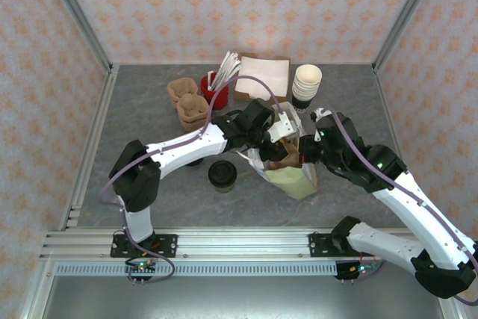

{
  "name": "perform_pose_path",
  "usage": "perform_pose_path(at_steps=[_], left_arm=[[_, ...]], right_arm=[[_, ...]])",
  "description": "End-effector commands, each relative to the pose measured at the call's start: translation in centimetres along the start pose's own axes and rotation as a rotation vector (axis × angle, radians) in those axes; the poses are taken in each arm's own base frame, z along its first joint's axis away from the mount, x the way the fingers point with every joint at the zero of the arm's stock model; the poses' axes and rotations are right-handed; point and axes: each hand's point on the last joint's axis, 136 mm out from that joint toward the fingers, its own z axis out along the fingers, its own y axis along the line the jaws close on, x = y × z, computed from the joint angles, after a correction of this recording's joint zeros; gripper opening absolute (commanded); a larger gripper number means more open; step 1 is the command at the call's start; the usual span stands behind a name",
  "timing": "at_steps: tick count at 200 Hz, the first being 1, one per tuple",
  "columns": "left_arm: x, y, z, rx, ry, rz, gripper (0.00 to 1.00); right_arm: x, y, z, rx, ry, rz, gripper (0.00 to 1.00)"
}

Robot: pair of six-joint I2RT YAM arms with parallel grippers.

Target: Pack the takeout coffee

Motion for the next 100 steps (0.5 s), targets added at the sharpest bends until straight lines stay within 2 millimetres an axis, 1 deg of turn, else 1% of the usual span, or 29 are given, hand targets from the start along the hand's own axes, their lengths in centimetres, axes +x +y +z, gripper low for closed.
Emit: perform_pose_path(at_steps=[1, 30, 65, 80, 81, 84, 100], left_arm=[[-0.3, -0.8, 0.7, 0.047, -0.003, 0.0, 0.31], [-0.6, -0.8, 1.2, 0.052, -0.011, -0.004, 0.31], [-0.6, -1.6, 2.1, 0.067, 0.005, 0.017, 0.32], [-1.1, -1.9, 2.1, 0.072, -0.003, 0.021, 0.33], [-0.6, -1.8, 2.7, 0.076, 0.01, 0.016, 0.33], [-0.2, -1.8, 3.2, 0.08, 0.021, 0.008, 0.33], [-0.3, -1.8, 3.6, 0.085, 0.014, 0.002, 0.34]], right_arm=[[-0.8, -0.5, -1.0, 0.025, -0.043, -0.02, 0.0], [-0.8, -1.0, -1.0, 0.044, -0.053, -0.021, 0.0], [-0.7, -1.2, -0.9, 0.047, -0.059, -0.014, 0.0], [-0.7, -1.3, -0.9, 0.048, -0.062, -0.012, 0.0], [-0.7, -1.3, -0.9, 0.048, -0.062, -0.011, 0.0], [-0.7, -1.3, -0.9, 0.05, -0.063, -0.01, 0.0], [-0.6, -1.5, -0.9, 0.055, -0.065, -0.006, 0.0]])
